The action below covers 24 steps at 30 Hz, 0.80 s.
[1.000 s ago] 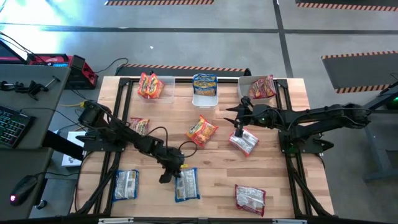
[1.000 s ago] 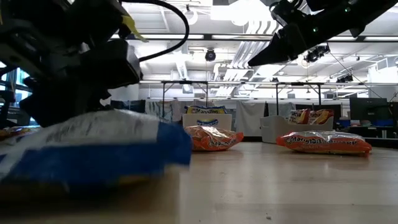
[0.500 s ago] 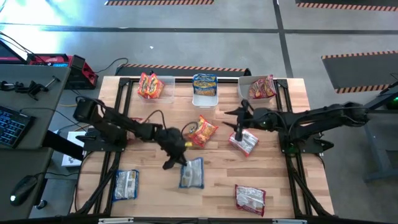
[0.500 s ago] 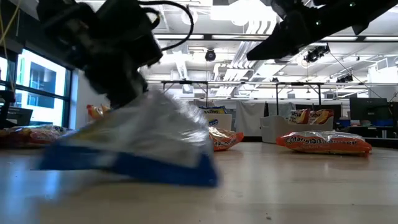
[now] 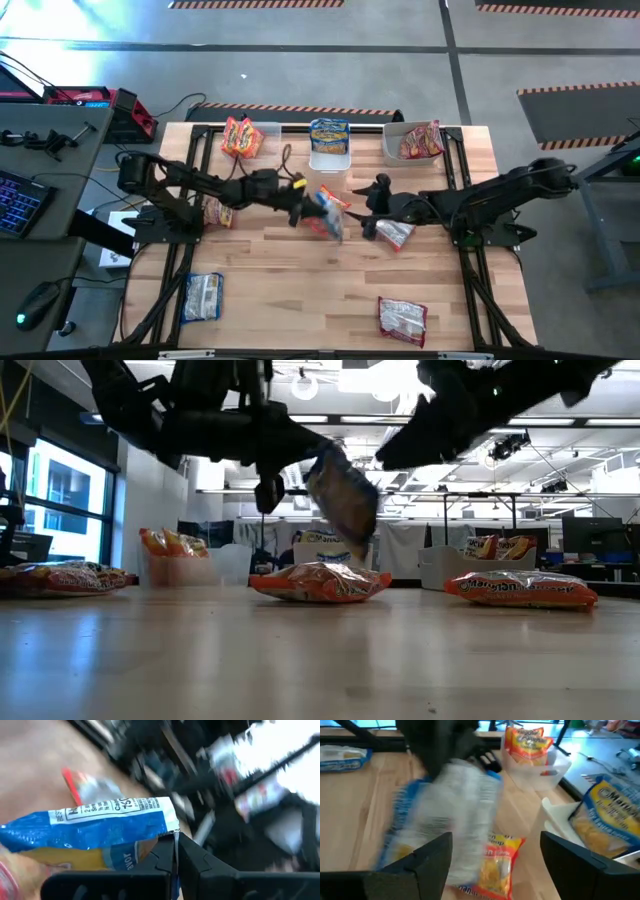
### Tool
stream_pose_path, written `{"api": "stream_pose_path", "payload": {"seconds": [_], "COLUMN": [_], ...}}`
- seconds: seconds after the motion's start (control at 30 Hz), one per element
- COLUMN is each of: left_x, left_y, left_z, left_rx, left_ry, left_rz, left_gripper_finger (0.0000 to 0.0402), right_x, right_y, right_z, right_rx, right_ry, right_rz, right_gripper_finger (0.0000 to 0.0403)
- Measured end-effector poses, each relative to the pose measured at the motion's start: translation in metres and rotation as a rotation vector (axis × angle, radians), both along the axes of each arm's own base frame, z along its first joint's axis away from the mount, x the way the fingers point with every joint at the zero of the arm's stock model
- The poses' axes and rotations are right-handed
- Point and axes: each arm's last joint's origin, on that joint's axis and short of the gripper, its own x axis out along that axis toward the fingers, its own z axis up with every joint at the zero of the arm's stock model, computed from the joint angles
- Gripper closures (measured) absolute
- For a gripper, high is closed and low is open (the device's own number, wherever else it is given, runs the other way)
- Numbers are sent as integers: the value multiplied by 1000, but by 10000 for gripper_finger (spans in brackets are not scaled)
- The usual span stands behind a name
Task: Sort Maruchan noodles
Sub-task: Put the right blue noodle pack into the white bin
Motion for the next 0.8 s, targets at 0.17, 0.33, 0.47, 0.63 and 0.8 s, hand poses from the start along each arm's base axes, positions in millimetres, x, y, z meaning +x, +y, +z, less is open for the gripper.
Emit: {"api": "stream_pose_path", "payload": {"seconds": [0.17, 0.33, 0.47, 0.63, 0.8], "left_x": [0, -1, -2, 0, 6], "left_y": [13, 24, 35, 44, 47], "left_z": [5, 14, 18, 26, 38], "left_rx": [13, 55, 88, 114, 153], "left_ry": [-53, -144, -182, -213, -260], "left_rz": [166, 263, 330, 371, 391], "left_gripper_finger": [401, 401, 402, 401, 401], "right_x": [7, 10, 11, 16, 30], "right_y": [6, 10, 11, 11, 4], "right_z": [26, 44, 49, 45, 34], "right_rx": [-54, -68, -61, -68, -118], "right_ry": [11, 12, -1, -4, 13], "right_rz": [-75, -139, -155, -173, -254], "right_gripper_finger": [119, 119, 119, 119, 119]}}
